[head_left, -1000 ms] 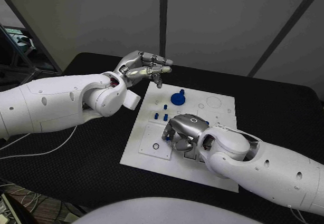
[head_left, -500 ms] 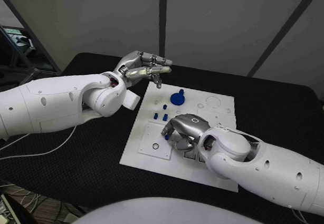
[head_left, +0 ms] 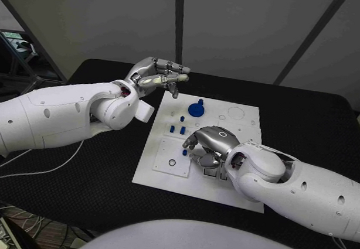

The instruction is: Assemble the parts on the task board

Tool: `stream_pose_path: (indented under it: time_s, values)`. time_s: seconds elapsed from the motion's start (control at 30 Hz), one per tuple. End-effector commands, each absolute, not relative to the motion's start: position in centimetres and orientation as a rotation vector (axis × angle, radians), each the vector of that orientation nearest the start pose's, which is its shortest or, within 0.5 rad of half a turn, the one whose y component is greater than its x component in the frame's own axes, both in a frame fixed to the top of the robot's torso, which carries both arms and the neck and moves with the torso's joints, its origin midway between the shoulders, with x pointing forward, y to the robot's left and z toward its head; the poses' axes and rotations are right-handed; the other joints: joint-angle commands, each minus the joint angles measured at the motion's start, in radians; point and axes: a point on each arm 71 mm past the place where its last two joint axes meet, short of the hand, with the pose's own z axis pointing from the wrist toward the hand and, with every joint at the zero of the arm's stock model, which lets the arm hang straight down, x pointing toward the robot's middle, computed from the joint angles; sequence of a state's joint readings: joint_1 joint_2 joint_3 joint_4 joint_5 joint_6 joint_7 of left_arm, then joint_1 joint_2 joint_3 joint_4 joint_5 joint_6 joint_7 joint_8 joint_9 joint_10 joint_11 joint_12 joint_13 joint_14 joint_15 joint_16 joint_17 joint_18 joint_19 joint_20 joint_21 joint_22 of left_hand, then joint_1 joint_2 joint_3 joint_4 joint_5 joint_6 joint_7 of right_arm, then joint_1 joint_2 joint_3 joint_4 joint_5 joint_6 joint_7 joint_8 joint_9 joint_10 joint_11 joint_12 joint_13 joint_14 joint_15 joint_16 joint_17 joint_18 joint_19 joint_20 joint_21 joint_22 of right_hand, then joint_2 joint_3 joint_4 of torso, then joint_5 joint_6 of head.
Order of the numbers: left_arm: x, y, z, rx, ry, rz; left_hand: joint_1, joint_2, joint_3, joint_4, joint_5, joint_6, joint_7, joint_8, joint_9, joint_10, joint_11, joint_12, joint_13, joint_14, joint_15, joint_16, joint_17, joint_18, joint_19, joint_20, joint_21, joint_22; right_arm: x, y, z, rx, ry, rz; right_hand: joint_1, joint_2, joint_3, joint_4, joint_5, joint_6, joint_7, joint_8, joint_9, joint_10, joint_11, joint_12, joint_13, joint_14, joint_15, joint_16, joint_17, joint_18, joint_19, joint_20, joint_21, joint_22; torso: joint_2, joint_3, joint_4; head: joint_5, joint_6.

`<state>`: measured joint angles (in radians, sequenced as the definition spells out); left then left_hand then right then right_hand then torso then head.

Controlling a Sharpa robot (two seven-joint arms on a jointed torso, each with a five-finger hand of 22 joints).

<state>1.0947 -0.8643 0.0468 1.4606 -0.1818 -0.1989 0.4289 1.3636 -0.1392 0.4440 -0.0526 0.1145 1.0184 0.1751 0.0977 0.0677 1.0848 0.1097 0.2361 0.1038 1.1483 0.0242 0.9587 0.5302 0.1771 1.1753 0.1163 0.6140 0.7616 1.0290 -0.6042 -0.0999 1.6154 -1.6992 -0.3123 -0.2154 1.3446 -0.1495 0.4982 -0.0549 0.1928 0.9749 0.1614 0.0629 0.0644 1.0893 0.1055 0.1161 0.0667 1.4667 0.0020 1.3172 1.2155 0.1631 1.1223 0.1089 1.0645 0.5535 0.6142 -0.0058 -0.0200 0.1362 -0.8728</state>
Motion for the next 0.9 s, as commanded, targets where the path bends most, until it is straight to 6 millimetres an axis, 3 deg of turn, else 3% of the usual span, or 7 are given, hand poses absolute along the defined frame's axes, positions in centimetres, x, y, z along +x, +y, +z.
stream_pose_path:
  time_s: [0.03, 0.17, 0.37, 0.63, 0.73, 0.9]
  values:
    - [48.9, 23.1, -19.6, -0.963, 1.443, -1.584, 0.000, 0.005, -0.004, 0.001, -0.005, -0.004, 0.000, 0.003, 0.001, -0.008, -0.002, 0.003, -0.001, -0.005, 0.000, -0.002, -0.002, 0.005, -0.007, 0.000, -0.003, -0.002, 39.5, -6.3, -25.2, -0.400, 1.697, 0.841, -0.002, -0.007, -0.001, 0.007, 0.000, -0.001, -0.004, 0.003, 0.002, 0.000, -0.008, 0.008, 0.002, 0.034, 0.006, -0.005, -0.002, 0.012, -0.004, 0.000, -0.006, 0.000, -0.001, -0.0004, -0.0001, -0.003, 0.000]
    - [49.0, 23.2, -19.7, -0.964, 1.444, -1.581, 0.000, 0.005, -0.004, 0.001, -0.005, -0.004, 0.000, 0.003, 0.001, -0.008, -0.002, 0.003, -0.001, -0.005, 0.000, -0.002, -0.002, 0.005, -0.007, 0.000, -0.003, -0.002, 39.1, -7.3, -24.7, -0.380, 1.696, 0.844, -0.002, -0.008, -0.002, 0.008, 0.003, 0.006, -0.005, 0.007, 0.005, 0.002, -0.010, 0.018, 0.003, 0.034, 0.005, -0.005, -0.003, 0.012, -0.003, -0.001, -0.007, 0.000, -0.002, -0.0008, -0.0011, -0.005, 0.001]
    - [49.0, 23.3, -19.7, -0.966, 1.445, -1.579, 0.000, 0.005, -0.004, 0.001, -0.005, -0.004, 0.000, 0.003, 0.001, -0.008, -0.002, 0.003, -0.001, -0.005, 0.000, -0.002, -0.002, 0.005, -0.007, 0.000, -0.003, -0.002, 39.8, -8.6, -22.7, -0.322, 1.687, 0.846, -0.004, -0.010, -0.004, 0.011, 0.005, 0.014, -0.007, 0.010, 0.006, 0.007, -0.012, 0.028, 0.003, 0.033, 0.004, -0.007, -0.007, 0.012, -0.002, -0.002, -0.008, -0.001, -0.001, -0.0005, 0.0006, -0.017, 0.013]
    - [49.0, 23.3, -19.8, -0.967, 1.447, -1.579, 0.000, 0.005, -0.005, 0.001, -0.005, -0.004, 0.000, 0.004, 0.001, -0.009, -0.002, 0.003, -0.001, -0.006, 0.000, -0.002, -0.002, 0.005, -0.007, 0.000, -0.004, -0.002, 43.2, -12.5, -19.3, -0.254, 1.737, 0.761, -0.033, -0.041, -0.042, 0.030, 0.029, 0.016, -0.012, 0.007, 0.005, -0.006, -0.014, 0.044, -0.001, 0.030, 0.003, -0.019, -0.027, 0.013, -0.006, -0.003, -0.020, -0.014, -0.002, -0.0024, 0.0003, -0.053, 0.045]
    - [48.9, 23.2, -19.8, -0.966, 1.448, -1.581, 0.000, 0.005, -0.005, 0.001, -0.005, -0.004, 0.000, 0.004, 0.001, -0.009, -0.002, 0.003, -0.001, -0.006, 0.000, -0.001, -0.002, 0.005, -0.007, 0.000, -0.004, -0.002, 44.2, -14.3, -18.6, -0.235, 1.749, 0.726, -0.032, -0.045, -0.059, 0.033, 0.038, 0.018, -0.017, 0.007, 0.006, -0.020, -0.013, 0.045, -0.002, 0.028, 0.003, -0.027, -0.039, 0.013, -0.010, -0.003, -0.029, -0.026, -0.003, -0.0051, 0.0009, -0.069, 0.055]
    - [48.9, 23.2, -19.8, -0.966, 1.449, -1.583, 0.000, 0.005, -0.005, 0.001, -0.005, -0.004, 0.000, 0.004, 0.001, -0.009, -0.002, 0.003, -0.001, -0.006, 0.000, -0.001, -0.002, 0.005, -0.007, 0.000, -0.004, -0.002, 45.0, -15.8, -18.5, -0.247, 1.776, 0.668, -0.024, -0.050, -0.088, 0.035, 0.038, 0.017, -0.026, 0.006, 0.005, -0.042, -0.010, 0.045, -0.002, 0.025, 0.006, -0.037, -0.055, 0.015, -0.014, -0.002, -0.041, -0.040, -0.001, -0.0016, 0.0005, -0.075, 0.059]
